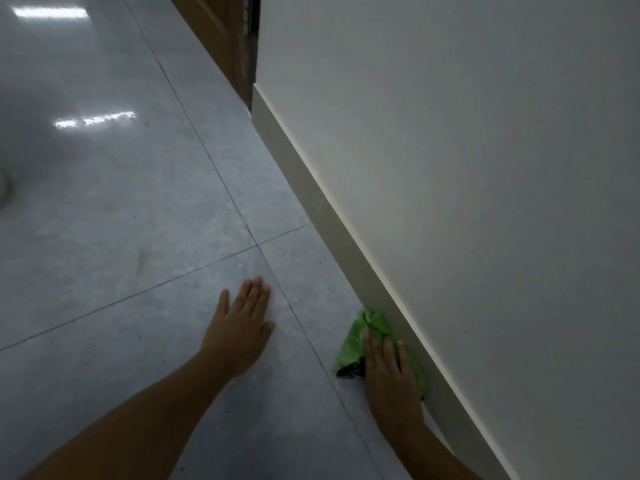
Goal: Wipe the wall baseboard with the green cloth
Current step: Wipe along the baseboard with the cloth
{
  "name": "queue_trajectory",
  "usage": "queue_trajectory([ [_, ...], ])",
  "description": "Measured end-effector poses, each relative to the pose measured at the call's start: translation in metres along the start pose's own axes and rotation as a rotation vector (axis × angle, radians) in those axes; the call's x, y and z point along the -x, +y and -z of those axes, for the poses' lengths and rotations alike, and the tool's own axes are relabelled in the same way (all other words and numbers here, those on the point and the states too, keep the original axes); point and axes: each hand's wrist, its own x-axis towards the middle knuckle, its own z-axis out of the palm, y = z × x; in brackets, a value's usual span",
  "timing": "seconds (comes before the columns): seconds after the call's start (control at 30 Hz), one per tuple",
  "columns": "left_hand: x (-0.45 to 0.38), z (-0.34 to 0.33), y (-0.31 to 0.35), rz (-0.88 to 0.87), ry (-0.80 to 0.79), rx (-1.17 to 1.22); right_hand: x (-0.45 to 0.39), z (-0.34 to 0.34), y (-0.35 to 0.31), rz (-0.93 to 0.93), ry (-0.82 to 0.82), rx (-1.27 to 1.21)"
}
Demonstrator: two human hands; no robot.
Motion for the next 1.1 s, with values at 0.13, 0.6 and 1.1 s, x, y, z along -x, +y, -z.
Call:
queue_trajectory([
  [0.13, 0.005, -0.008, -0.017, -0.045, 0.141, 0.033, -0.011, -0.001, -0.001, -0.002, -0.022, 0.032],
  [0.6, -0.09, 0.038, -0.066, 0.119, 0.352, 0.067, -0.086, 0.028, -0.016, 0.046, 0.242, 0.05],
  [1.1, -0.142, 0.037, -0.108, 0.307, 0.436, 0.134, -0.349, 0.197, -0.066, 0.101, 0.413, 0.329],
])
